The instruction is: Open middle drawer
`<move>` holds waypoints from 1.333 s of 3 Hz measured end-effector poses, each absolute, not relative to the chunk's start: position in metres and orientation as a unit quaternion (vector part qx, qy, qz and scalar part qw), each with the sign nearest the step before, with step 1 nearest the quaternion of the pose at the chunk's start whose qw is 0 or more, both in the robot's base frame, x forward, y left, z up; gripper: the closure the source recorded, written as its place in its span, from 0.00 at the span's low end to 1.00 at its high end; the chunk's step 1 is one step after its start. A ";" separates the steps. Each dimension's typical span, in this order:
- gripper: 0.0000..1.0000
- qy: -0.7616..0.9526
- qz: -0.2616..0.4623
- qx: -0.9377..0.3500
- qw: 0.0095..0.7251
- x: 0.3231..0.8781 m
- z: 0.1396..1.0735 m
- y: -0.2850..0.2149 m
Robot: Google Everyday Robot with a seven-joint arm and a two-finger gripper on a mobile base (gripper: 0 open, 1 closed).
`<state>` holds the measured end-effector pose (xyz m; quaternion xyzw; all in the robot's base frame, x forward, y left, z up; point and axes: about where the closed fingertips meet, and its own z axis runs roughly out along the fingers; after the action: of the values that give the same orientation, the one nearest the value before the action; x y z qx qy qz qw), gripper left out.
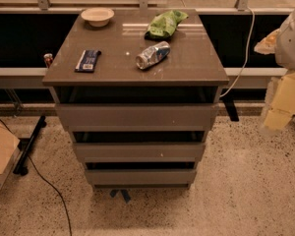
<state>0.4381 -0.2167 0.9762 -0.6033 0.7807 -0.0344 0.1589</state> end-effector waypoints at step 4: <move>0.00 0.773 -0.031 -0.594 0.219 0.461 0.897 -0.190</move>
Offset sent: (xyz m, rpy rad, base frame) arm 0.0112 0.0217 -0.0353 0.0889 -0.0613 0.0219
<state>0.4607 -0.1904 0.8966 -0.5941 0.7734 -0.0312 0.2191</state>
